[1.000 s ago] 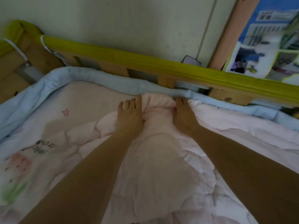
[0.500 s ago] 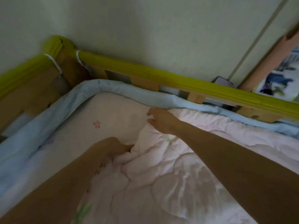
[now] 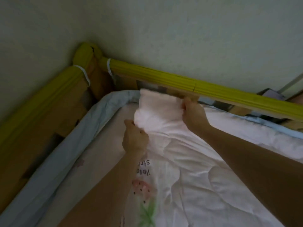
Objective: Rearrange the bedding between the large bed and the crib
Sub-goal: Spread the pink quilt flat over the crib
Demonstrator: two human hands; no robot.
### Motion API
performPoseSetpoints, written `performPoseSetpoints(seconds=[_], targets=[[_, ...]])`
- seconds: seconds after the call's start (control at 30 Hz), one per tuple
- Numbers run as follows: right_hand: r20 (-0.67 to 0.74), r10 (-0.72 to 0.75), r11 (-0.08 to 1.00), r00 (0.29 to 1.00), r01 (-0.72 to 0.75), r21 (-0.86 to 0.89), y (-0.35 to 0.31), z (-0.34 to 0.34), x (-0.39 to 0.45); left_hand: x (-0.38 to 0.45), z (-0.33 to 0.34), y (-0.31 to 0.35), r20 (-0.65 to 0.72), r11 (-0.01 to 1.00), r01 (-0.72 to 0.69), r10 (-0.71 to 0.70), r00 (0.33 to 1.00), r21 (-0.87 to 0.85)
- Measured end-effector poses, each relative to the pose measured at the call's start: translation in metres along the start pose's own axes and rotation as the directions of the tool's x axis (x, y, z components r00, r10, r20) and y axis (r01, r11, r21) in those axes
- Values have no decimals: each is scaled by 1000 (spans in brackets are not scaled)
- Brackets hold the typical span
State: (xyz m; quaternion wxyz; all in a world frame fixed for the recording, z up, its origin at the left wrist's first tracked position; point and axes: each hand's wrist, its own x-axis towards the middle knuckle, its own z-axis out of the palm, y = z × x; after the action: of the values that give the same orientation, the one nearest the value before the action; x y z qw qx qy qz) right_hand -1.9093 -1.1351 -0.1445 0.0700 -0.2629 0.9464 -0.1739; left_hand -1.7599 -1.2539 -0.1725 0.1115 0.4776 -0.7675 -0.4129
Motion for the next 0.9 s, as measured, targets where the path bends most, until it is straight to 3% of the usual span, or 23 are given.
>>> performPoseSetpoints(seconds=[0.07,0.17,0.3,0.43,0.57,0.67,0.73,0.8,0.9], targets=[[115,-29,998,993,24,50,-1,19,-7,17,3,-8,135,992,118,-122,983,38],[88,-34,996,996,26,90,-6,44,-17,43,9,-6,214,992,127,-121,969,-16],[145,47,999,988,-48,6,-15,57,-12,53,22,4,220,996,27,-9,976,-80],[112,7,985,994,12,-171,-15,66,-10,54,8,-14,221,1000,5,-1,975,-16],[174,-51,991,983,71,-114,-31,73,-17,67,-17,-26,194,993,22,-45,980,119],[52,-68,998,996,67,21,-32,77,-13,68,-9,-5,107,986,-54,37,994,160],[-12,-85,989,996,86,118,-27,80,-6,69,0,3,96,941,-167,145,985,296],[33,-137,989,990,135,56,-21,84,0,73,6,0,171,919,-201,150,974,339],[113,-201,978,973,206,-31,-17,86,13,79,7,-8,192,960,-184,143,971,211]])
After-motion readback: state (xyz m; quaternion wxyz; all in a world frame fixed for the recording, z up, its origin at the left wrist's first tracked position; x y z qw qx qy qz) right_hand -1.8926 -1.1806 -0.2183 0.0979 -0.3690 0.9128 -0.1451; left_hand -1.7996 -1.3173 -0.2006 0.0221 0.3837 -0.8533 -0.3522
